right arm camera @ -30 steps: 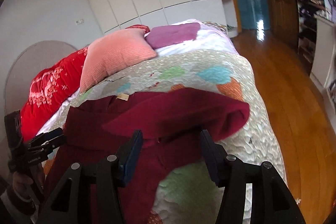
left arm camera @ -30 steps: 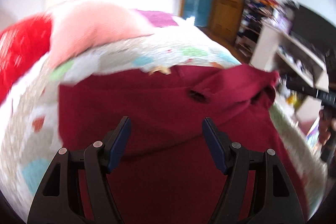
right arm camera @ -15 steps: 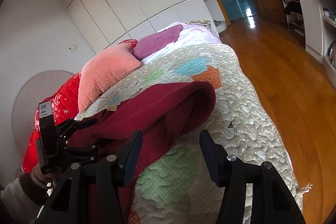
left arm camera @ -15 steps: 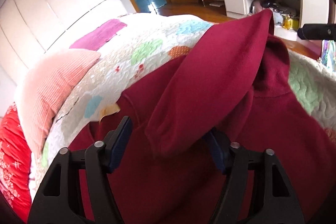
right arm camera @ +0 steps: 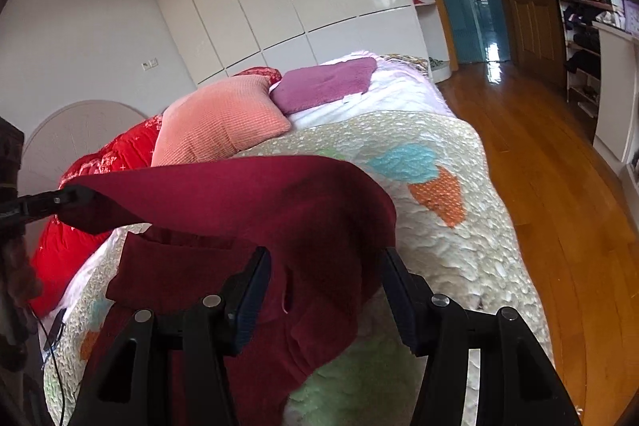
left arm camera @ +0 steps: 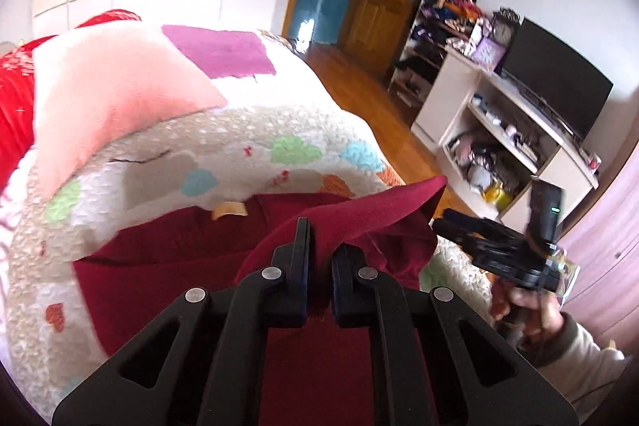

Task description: Fold small clothes

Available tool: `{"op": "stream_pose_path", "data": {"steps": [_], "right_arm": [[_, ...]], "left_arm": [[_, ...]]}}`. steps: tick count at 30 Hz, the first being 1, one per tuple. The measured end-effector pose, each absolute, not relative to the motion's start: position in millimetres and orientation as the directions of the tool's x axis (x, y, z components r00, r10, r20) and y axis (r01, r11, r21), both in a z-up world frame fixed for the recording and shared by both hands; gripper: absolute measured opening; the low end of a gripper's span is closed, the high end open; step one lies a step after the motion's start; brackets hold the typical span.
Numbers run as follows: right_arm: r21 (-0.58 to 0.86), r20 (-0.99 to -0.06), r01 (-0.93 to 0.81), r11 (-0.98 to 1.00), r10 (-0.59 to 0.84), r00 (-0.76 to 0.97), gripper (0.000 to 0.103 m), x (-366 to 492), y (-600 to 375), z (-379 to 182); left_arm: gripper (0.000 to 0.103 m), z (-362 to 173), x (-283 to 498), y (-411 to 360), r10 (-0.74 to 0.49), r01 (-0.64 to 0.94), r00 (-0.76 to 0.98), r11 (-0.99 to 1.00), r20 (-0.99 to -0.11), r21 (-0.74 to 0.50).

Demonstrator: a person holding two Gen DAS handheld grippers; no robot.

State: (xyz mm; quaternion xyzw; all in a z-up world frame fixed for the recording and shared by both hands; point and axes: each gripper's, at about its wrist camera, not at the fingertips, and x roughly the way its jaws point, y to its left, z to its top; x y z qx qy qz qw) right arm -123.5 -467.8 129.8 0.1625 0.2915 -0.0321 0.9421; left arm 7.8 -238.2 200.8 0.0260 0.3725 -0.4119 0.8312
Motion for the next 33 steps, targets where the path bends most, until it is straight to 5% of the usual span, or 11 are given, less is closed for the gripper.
{"op": "stream_pose_path", "data": {"steps": [6, 12, 18, 22, 23, 24, 29, 33], "right_arm": [[0.264, -0.599, 0.033, 0.964, 0.137, 0.789, 0.054, -48.0, -426.0, 131.1], [0.231, -0.65, 0.047, 0.972, 0.118, 0.751, 0.054, -21.0, -416.0, 127.1], [0.155, -0.665, 0.137, 0.978, 0.001, 0.747, 0.061, -59.3, -451.0, 119.3], [0.235, -0.7, 0.149, 0.96, 0.061, 0.711, 0.06, -39.9, -460.0, 95.4], [0.274, -0.698, 0.132, 0.953, 0.102, 0.709, 0.046, -32.9, -457.9, 88.8], [0.283, -0.706, 0.127, 0.951, 0.117, 0.699, 0.013, -26.8, -454.5, 83.9], [0.102, -0.705, 0.207, 0.973, -0.076, 0.705, 0.01, -30.9, -451.9, 95.9], [0.153, -0.757, 0.253, 0.955, -0.051, 0.652, 0.016, -32.5, -471.2, 76.0]], "left_arm": [[0.007, 192.4, 16.7, -169.3, -0.6, 0.582, 0.416, 0.753, -0.684, -0.306], [0.007, 102.2, 74.1, -127.4, -0.462, 0.369, 0.37, 0.869, -0.806, -0.329], [0.007, 75.9, 78.5, -120.8, -0.503, 0.323, 0.365, 0.857, -0.783, -0.401], [0.007, 74.9, 78.0, -128.1, -0.489, 0.336, 0.363, 0.863, -0.793, -0.378], [0.007, 75.9, 76.3, -131.5, -0.485, 0.339, 0.363, 0.864, -0.795, -0.372], [0.007, 76.0, 76.8, -130.4, -0.483, 0.343, 0.365, 0.864, -0.796, -0.367], [0.007, 79.8, 80.8, -137.6, -0.551, 0.382, 0.358, 0.823, -0.754, -0.42], [0.007, 60.1, 84.8, -158.0, -0.476, 0.377, 0.347, 0.86, -0.808, -0.344]]}}
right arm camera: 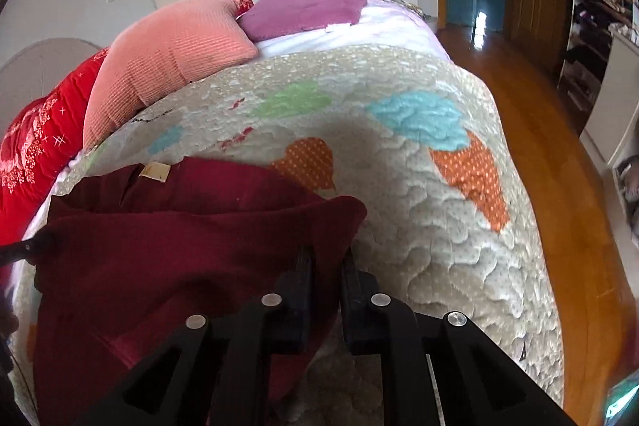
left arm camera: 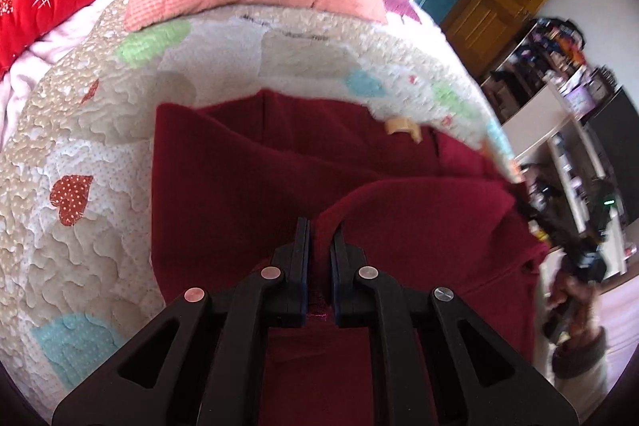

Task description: Fold small clothes

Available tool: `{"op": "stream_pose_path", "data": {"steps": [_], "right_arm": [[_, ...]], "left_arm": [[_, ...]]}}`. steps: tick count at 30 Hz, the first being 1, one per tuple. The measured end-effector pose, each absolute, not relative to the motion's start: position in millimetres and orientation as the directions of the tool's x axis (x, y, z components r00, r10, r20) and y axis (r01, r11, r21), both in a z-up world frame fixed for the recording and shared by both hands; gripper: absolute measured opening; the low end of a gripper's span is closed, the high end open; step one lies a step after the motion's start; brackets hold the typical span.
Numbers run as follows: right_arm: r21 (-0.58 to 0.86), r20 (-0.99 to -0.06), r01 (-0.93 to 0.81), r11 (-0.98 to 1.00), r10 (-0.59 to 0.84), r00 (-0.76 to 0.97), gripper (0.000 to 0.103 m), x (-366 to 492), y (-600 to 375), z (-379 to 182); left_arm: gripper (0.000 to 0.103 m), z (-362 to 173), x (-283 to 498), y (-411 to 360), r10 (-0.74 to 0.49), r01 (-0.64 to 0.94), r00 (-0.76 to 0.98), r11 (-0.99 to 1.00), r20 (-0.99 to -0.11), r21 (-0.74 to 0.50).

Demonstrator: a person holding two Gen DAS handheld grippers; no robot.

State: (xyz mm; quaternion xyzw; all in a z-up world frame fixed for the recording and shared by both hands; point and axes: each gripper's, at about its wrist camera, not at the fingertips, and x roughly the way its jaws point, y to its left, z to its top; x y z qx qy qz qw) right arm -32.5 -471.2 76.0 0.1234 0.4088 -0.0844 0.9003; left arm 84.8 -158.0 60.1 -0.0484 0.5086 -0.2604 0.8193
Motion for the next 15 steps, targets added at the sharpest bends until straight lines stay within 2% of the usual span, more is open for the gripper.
{"op": "stream_pose_path", "data": {"steps": [1, 3, 5, 7, 8, 9, 11, 13, 15], "right_arm": [[0.178, -0.741, 0.255, 0.95, -0.041, 0.67, 0.019, -40.8, -473.3, 80.6], [0.24, -0.695, 0.214, 0.947, 0.014, 0.719, 0.037, -63.9, -472.2, 97.2], [0.283, -0.647, 0.121, 0.952, 0.096, 0.757, 0.05, -87.8, -458.7, 110.4], [0.26, -0.641, 0.038, 0.965, 0.143, 0.754, 0.05, -102.4, -439.1, 113.3], [0.221, -0.66, 0.005, 0.975, 0.145, 0.737, 0.036, -105.9, -428.8, 108.7], [0.179, -0.682, -0.003, 0.984, 0.127, 0.72, 0.005, -104.3, -421.0, 102.7], [0.084, -0.734, 0.014, 0.996, 0.052, 0.677, 0.006, -109.5, -411.5, 86.5], [0.099, -0.74, -0.008, 0.995, 0.079, 0.668, 0.006, -122.4, -409.6, 80.6], [0.067, -0.758, -0.019, 0.998, 0.064, 0.649, 0.006, -134.7, -407.6, 73.8]], "left_arm": [[0.007, 56.4, 84.9, -159.0, -0.458, 0.372, 0.351, 0.868, -0.817, -0.328], [0.007, 54.8, 84.7, -154.5, -0.47, 0.365, 0.35, 0.865, -0.81, -0.344], [0.007, 57.0, 83.8, -149.1, -0.483, 0.361, 0.357, 0.861, -0.799, -0.359], [0.007, 58.0, 82.9, -147.6, -0.486, 0.36, 0.359, 0.86, -0.797, -0.363], [0.007, 57.5, 82.5, -147.8, -0.481, 0.355, 0.359, 0.863, -0.8, -0.359], [0.007, 57.0, 81.4, -148.2, -0.473, 0.35, 0.36, 0.867, -0.804, -0.354], [0.007, 58.3, 77.1, -147.3, -0.464, 0.345, 0.362, 0.873, -0.809, -0.346], [0.007, 65.0, 70.1, -143.0, -0.463, 0.353, 0.373, 0.872, -0.804, -0.339], [0.013, 70.9, 68.2, -139.3, -0.457, 0.356, 0.388, 0.875, -0.8, -0.327]]}}
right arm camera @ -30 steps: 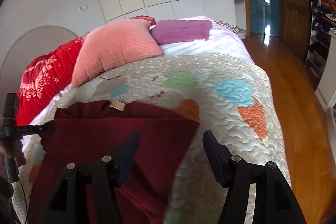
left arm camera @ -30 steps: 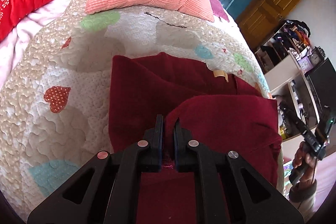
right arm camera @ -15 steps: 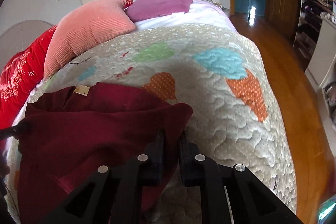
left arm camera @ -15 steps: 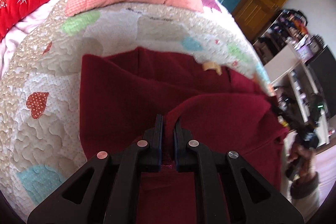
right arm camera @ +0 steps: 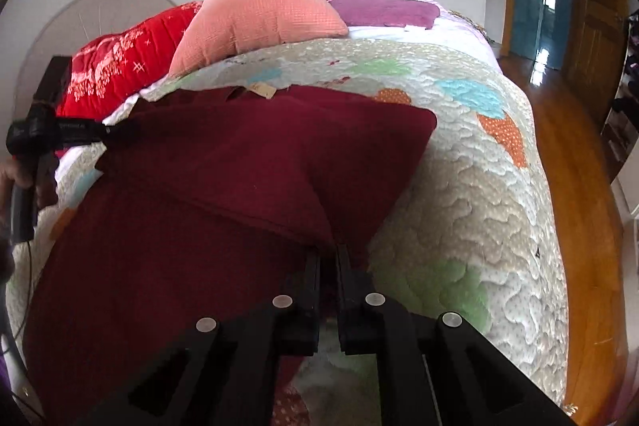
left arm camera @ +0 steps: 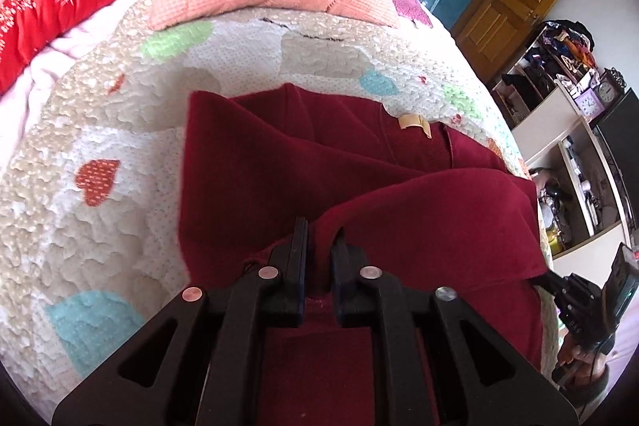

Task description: Fold small clothes

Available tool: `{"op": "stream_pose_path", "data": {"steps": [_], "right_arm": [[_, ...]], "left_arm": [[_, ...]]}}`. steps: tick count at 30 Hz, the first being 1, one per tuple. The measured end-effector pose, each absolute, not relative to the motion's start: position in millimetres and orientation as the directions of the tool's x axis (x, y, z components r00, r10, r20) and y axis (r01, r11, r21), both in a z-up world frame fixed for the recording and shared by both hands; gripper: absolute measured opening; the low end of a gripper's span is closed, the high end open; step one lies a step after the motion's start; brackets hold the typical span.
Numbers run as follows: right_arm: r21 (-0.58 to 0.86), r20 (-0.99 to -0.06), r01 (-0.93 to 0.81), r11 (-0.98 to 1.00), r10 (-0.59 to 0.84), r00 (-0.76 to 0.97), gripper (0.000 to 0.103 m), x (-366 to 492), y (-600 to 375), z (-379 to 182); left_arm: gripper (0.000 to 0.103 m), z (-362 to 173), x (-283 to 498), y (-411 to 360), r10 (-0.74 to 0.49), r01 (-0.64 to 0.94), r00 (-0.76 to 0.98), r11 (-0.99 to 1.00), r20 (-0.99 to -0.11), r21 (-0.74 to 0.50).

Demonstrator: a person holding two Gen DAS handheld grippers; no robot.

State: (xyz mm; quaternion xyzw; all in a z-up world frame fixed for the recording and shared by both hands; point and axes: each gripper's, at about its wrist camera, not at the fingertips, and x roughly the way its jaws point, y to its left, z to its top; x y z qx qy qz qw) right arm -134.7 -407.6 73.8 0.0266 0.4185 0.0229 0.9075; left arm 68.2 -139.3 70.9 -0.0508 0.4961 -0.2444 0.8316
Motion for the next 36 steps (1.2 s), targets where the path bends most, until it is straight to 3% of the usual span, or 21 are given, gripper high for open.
{"op": "stream_pose_path", "data": {"steps": [4, 8, 9, 12, 13, 15, 17, 21, 28, 36], "right_arm": [[0.043, -0.775, -0.008, 0.999, 0.038, 0.63, 0.012, -140.4, -416.2, 80.0], [0.158, -0.71, 0.076, 0.984, 0.06, 0.702, 0.045, -147.8, -436.6, 106.3], [0.193, -0.683, 0.092, 0.977, 0.066, 0.728, 0.045, -149.2, -440.3, 111.9], [0.226, -0.66, 0.094, 0.97, 0.081, 0.747, 0.043, -137.8, -435.5, 117.2], [0.21, -0.668, 0.084, 0.974, 0.08, 0.74, 0.04, -129.9, -429.9, 115.7], [0.145, -0.7, 0.06, 0.988, 0.059, 0.711, 0.023, -112.1, -410.8, 108.1], [0.076, -0.727, 0.053, 0.996, 0.02, 0.686, 0.019, -99.9, -395.4, 95.6], [-0.055, -0.761, 0.069, 0.996, -0.086, 0.644, 0.018, -96.6, -390.1, 67.1], [0.059, -0.723, 0.121, 0.991, -0.041, 0.69, 0.018, -123.3, -404.1, 84.8], [-0.005, -0.761, 0.166, 0.986, -0.112, 0.64, 0.019, -123.0, -401.7, 72.9]], "left_arm": [[0.017, 86.9, 65.4, -125.3, -0.415, 0.313, 0.448, 0.902, -0.792, -0.296], [0.018, 98.7, 58.1, -117.8, -0.396, 0.3, 0.502, 0.914, -0.769, -0.275], [0.018, 99.7, 56.2, -116.9, -0.395, 0.295, 0.51, 0.915, -0.764, -0.276], [0.033, 97.4, 52.3, -122.3, -0.427, 0.312, 0.5, 0.9, -0.753, -0.304], [0.036, 93.2, 51.5, -128.1, -0.43, 0.321, 0.495, 0.898, -0.755, -0.301], [0.036, 85.8, 51.0, -135.7, -0.406, 0.319, 0.495, 0.907, -0.768, -0.273], [0.036, 73.5, 54.3, -141.4, -0.379, 0.299, 0.491, 0.919, -0.784, -0.257], [0.036, 52.2, 59.0, -141.9, -0.331, 0.258, 0.487, 0.938, -0.808, -0.229], [0.036, 50.9, 45.5, -141.6, -0.293, 0.272, 0.506, 0.947, -0.811, -0.172], [0.036, 67.1, -3.6, -124.5, -0.292, 0.253, 0.525, 0.95, -0.8, -0.18]]}}
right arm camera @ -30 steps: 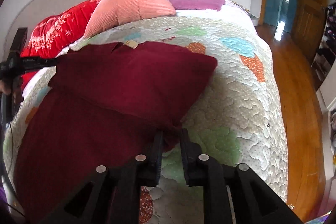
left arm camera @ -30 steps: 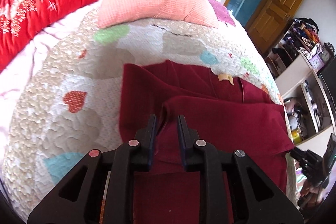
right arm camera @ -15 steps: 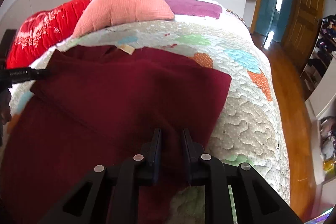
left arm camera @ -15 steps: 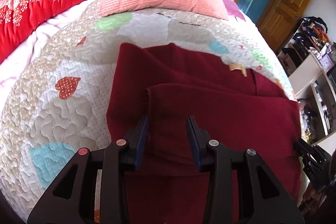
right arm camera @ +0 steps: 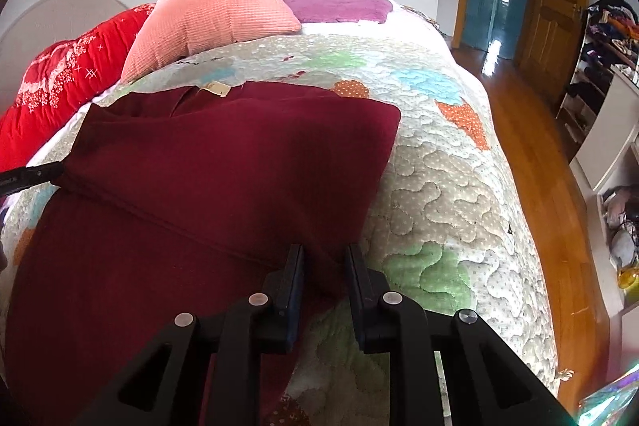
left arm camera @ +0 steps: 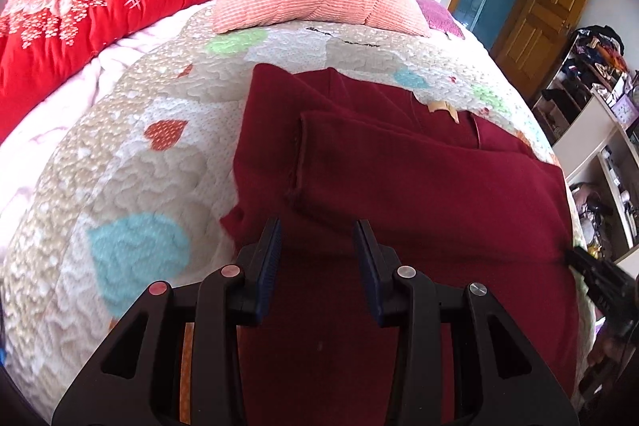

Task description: Fold small clothes

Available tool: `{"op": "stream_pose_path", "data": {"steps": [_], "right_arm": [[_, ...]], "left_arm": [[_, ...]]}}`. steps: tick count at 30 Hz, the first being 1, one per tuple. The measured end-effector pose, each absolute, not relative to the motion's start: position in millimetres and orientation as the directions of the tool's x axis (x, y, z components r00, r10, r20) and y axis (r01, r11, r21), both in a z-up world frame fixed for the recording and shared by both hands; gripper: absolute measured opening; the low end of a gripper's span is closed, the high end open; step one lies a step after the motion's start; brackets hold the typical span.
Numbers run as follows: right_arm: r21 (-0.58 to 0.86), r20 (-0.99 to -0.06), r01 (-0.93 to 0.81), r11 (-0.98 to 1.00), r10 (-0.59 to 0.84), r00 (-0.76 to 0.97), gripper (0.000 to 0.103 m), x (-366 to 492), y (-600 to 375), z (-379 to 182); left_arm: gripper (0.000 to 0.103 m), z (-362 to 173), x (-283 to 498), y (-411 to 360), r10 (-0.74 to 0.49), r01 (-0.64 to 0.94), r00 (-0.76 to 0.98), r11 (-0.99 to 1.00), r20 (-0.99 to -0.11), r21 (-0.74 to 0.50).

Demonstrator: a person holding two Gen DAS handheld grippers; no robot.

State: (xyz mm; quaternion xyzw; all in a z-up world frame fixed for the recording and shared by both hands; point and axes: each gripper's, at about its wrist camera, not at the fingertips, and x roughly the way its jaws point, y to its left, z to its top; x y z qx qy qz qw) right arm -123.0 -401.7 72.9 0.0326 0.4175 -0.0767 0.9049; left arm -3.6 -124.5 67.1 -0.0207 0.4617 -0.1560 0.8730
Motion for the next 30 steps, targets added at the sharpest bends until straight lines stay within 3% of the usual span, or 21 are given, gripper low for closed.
{"op": "stream_pose_path", "data": {"steps": [10, 15, 18, 20, 30], "right_arm": [[0.162, -0.729, 0.116, 0.98, 0.04, 0.683, 0.025, -187.9, -375.0, 98.4], [0.195, -0.738, 0.12, 0.973, 0.065, 0.672, 0.038, -215.1, -360.3, 89.3], [0.225, -0.739, 0.143, 0.964, 0.074, 0.669, 0.043, -228.6, -360.6, 83.3], [0.222, -0.747, 0.15, 0.964, 0.069, 0.661, 0.043, -234.1, -360.8, 81.1], [0.222, -0.748, 0.196, 0.955, 0.038, 0.663, 0.045, -250.6, -374.5, 79.9]], "left_arm": [[0.036, 80.5, -75.3, -102.7, -0.242, 0.255, 0.571, 0.961, -0.785, -0.112], [0.036, 83.5, -101.6, -93.1, -0.235, 0.247, 0.576, 0.963, -0.783, -0.108], [0.046, 82.1, -115.1, -86.1, -0.249, 0.24, 0.561, 0.962, -0.79, -0.132], [0.058, 81.5, -124.4, -81.0, -0.255, 0.231, 0.56, 0.962, -0.788, -0.147], [0.06, 62.7, -155.7, -61.2, -0.284, 0.202, 0.507, 0.957, -0.813, -0.209]]}}
